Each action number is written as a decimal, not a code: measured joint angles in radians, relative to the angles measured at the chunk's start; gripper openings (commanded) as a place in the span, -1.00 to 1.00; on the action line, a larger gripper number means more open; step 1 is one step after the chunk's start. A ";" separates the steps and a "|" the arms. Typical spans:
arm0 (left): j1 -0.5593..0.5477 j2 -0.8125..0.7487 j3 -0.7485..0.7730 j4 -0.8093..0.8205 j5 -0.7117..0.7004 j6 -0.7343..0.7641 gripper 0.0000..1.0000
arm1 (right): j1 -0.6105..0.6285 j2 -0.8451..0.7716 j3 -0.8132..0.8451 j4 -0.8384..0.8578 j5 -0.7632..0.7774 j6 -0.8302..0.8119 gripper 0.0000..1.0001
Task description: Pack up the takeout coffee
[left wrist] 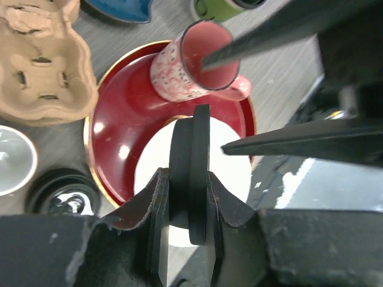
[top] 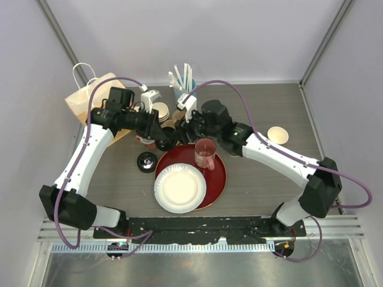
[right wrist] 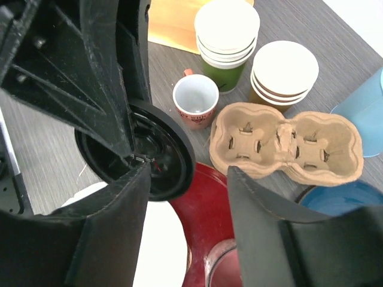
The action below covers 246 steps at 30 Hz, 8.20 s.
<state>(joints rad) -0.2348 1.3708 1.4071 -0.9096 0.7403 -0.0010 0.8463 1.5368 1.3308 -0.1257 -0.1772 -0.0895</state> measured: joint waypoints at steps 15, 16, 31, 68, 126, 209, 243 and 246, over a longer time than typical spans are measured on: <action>-0.270 -0.028 0.182 -0.195 -0.575 0.718 -1.00 | -0.209 -0.337 -0.058 -0.130 -0.253 0.036 0.53; -0.312 -0.045 0.179 -0.197 -0.608 0.789 -1.00 | -0.232 -0.344 -0.058 -0.140 -0.265 0.037 0.53; -0.612 -0.780 -0.706 0.284 -0.370 1.870 -1.00 | -0.335 -0.418 -0.058 -0.266 -0.618 -0.090 0.50; -0.611 -0.946 -0.886 0.471 -0.031 1.995 -1.00 | 0.108 -0.002 0.322 -0.826 -0.620 -0.873 0.15; -0.612 -1.011 -0.926 0.487 -0.348 1.999 0.62 | -0.054 -0.060 0.185 -0.578 -0.279 -0.500 -0.98; -0.272 0.151 0.167 -0.125 -0.604 0.325 0.74 | -0.951 -0.084 -0.185 -0.442 0.395 0.047 -0.98; -0.272 0.151 0.163 -0.126 -0.597 0.348 0.74 | -0.987 -0.084 -0.215 -0.422 0.330 0.058 -0.98; -0.272 0.151 0.163 -0.126 -0.597 0.348 0.74 | -0.990 -0.084 -0.215 -0.422 0.338 0.058 -0.98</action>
<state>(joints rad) -0.5072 1.5215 1.5703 -1.0355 0.1429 0.3473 -0.1436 1.4528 1.1160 -0.5472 0.1612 -0.0311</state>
